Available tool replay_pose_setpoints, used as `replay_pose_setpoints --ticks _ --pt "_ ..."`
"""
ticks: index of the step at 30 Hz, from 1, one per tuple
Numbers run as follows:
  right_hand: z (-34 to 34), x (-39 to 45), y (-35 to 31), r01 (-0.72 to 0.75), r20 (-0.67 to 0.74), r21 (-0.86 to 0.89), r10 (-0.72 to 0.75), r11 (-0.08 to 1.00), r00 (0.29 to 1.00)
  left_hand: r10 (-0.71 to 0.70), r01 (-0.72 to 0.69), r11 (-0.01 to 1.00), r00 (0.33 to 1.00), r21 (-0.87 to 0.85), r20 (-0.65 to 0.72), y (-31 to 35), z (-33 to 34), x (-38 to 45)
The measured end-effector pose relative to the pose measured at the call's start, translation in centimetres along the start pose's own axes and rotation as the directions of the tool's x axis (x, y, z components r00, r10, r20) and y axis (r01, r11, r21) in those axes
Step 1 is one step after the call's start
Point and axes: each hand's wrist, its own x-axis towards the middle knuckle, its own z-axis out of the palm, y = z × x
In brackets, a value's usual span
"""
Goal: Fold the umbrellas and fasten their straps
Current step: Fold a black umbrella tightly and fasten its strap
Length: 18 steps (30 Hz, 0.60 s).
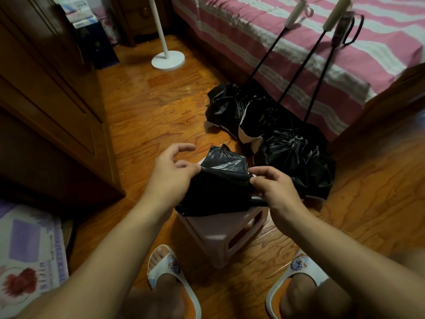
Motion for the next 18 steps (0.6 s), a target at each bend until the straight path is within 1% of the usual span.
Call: replay_pose_setpoints --ticks 1,2,4,5,6,7,8,9,10,11,12,14,17,18 --pt "-0.1 0.0 0.0 0.005 -0.011 0.002 -0.005 1.000 1.000 -0.058 0.059 0.995 0.998 -0.082 0.015 0.1 0.1 0.2" --pt "-0.1 -0.1 0.0 0.016 -0.025 0.001 -0.016 1.000 1.000 -0.119 0.122 0.985 0.992 -0.120 0.032 -0.1 0.3 0.5" --pt "-0.1 -0.3 0.2 0.048 -0.067 -0.006 -0.048 0.999 0.997 -0.209 0.216 0.973 0.974 -0.081 0.086 -0.4 0.5 0.6" --pt "-0.1 -0.4 0.3 0.057 -0.080 -0.006 -0.057 0.998 0.995 -0.213 0.220 0.973 0.971 -0.063 0.106 -0.6 0.6 0.6" --pt "-0.1 -0.6 0.4 0.059 -0.082 -0.005 -0.059 0.998 0.995 -0.172 0.179 0.982 0.978 -0.058 0.115 -0.8 0.7 0.5" --pt "-0.1 -0.8 0.4 0.059 -0.083 -0.011 -0.060 0.998 0.995 -0.077 0.080 0.996 0.991 -0.025 0.106 -0.9 0.6 0.5" --pt "0.0 -0.9 0.4 0.064 -0.087 -0.026 -0.066 0.998 0.994 0.057 -0.064 0.995 0.994 0.071 0.088 -1.1 0.4 0.6" --pt "0.0 -1.0 0.4 0.079 -0.097 -0.052 -0.084 0.996 0.992 0.182 -0.196 0.963 0.979 0.188 0.087 -1.1 0.3 0.7" --pt "0.0 -1.0 0.3 0.103 -0.113 -0.080 -0.111 0.992 0.987 0.259 -0.272 0.922 0.962 0.277 0.083 -1.2 0.4 0.8" --pt "0.0 -1.0 0.2 0.134 -0.137 -0.100 -0.147 0.986 0.980 0.276 -0.283 0.908 0.959 0.308 0.069 -1.3 0.4 1.1" --pt "0.0 -0.9 0.1 0.165 -0.163 -0.107 -0.181 0.980 0.970 0.250 -0.255 0.922 0.967 0.291 0.054 -1.3 0.4 1.4" --pt "-0.1 -0.6 0.0 0.201 -0.218 -0.099 -0.218 0.975 0.951 0.169 -0.171 0.966 0.985 0.193 0.028 -1.5 0.3 2.1" --pt "-0.4 0.3 0.2 0.154 -0.315 -0.062 -0.166 0.986 0.935 0.100 -0.100 0.992 0.995 0.081 0.006 -1.5 -0.1 3.0" --pt "-0.5 0.5 0.3 0.127 -0.321 -0.042 -0.134 0.991 0.938 0.082 -0.082 0.995 0.997 0.054 0.006 -1.5 -0.2 3.2"
